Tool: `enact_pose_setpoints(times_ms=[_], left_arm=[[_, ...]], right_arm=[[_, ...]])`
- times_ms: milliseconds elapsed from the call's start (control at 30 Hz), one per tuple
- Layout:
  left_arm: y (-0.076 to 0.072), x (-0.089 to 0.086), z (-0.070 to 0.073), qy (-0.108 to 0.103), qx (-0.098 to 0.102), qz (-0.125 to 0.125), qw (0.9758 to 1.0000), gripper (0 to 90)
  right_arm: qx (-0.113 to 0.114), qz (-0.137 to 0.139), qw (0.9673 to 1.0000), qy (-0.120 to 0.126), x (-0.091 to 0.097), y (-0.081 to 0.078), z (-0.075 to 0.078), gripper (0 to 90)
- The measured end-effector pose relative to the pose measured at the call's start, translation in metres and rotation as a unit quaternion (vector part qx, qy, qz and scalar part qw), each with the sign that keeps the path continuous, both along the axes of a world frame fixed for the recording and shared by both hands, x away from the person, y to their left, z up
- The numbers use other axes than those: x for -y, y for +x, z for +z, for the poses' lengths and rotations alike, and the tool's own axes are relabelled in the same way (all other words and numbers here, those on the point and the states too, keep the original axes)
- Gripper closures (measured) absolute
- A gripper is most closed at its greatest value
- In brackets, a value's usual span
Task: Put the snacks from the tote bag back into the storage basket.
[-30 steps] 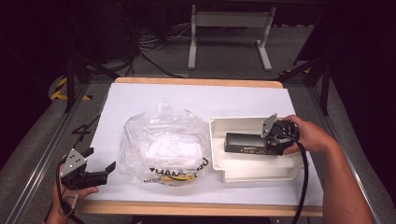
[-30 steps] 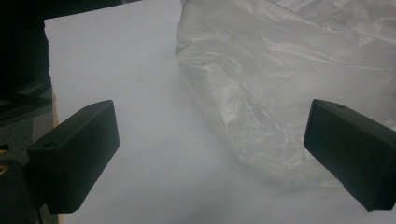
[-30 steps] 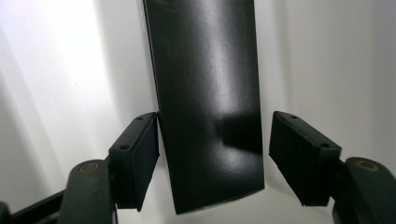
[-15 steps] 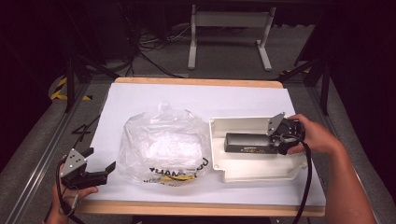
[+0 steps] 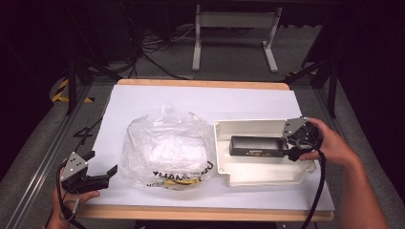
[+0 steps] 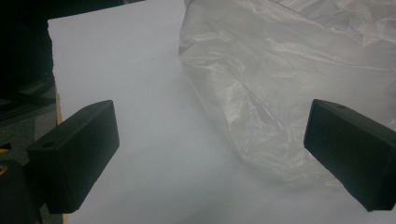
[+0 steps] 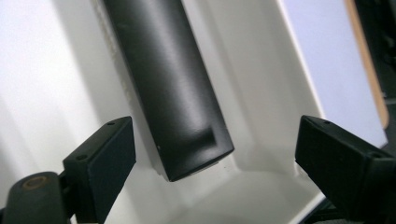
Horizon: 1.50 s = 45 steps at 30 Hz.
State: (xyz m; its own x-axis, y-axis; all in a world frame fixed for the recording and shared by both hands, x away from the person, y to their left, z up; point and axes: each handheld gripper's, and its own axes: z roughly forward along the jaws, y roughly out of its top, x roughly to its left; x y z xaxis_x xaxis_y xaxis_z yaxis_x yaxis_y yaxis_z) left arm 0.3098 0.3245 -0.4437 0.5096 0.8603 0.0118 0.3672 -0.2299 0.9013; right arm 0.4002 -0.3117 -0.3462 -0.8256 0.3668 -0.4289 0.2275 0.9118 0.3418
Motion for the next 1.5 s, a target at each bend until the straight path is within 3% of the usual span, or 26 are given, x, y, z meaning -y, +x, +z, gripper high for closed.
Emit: enact_pose_setpoints(times_ms=[267, 433, 600, 633, 933, 1500], left_arm=[[-0.001, -0.001, 0.000, 0.001, 0.001, 0.001, 1.0000, 4.2], [-0.001, -0.001, 0.000, 0.003, 0.002, 0.001, 1.0000, 4.2], [-0.001, -0.001, 0.000, 0.002, 0.000, 0.002, 1.0000, 4.2], [-0.001, -0.001, 0.000, 0.003, 0.000, 0.002, 1.0000, 4.2], [-0.001, -0.002, 0.000, 0.002, 0.001, 0.003, 1.0000, 4.1], [-0.001, -0.002, 0.000, 0.001, -0.002, 0.002, 1.0000, 4.0]], right_arm=[[0.035, -0.021, 0.9978, 0.052, 0.007, -0.014, 0.005, 9.0], [0.052, -0.041, 0.9937, 0.091, 0.009, -0.019, 0.006, 8.1], [0.057, -0.055, 0.9912, 0.106, 0.012, -0.023, 0.005, 7.6], [0.059, -0.063, 0.9892, 0.118, 0.013, -0.025, 0.004, 7.5], [0.076, -0.072, 0.9864, 0.127, 0.015, -0.034, 0.003, 6.7], [0.087, -0.098, 0.9768, 0.169, 0.025, -0.053, -0.003, 6.0]])
